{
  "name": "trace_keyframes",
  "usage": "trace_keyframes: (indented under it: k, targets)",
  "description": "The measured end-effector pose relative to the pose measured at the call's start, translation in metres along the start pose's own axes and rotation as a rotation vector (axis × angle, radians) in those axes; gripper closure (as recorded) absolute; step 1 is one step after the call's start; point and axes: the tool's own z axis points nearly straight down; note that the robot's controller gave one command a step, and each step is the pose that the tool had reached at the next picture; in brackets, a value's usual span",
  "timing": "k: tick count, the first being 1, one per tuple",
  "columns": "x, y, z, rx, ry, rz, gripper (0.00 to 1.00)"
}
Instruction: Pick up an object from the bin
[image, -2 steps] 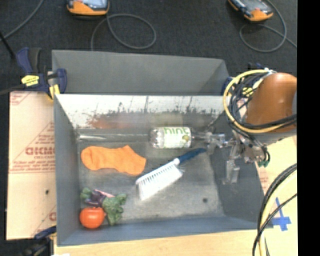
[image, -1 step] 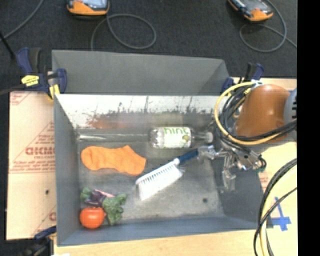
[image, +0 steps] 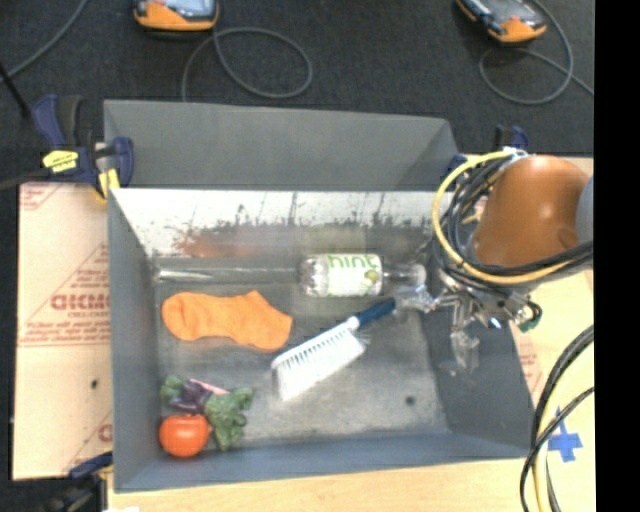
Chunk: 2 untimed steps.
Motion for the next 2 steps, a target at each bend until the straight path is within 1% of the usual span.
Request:
trace_keyframes:
  k: [1, 2]
  targets:
    - [-0.001, 0.0, -0.005, 0.003, -0.004, 0.032, 0.0]
    - [0.015, 0.013, 0.016, 0.001, -0.004, 0.153, 0.0]
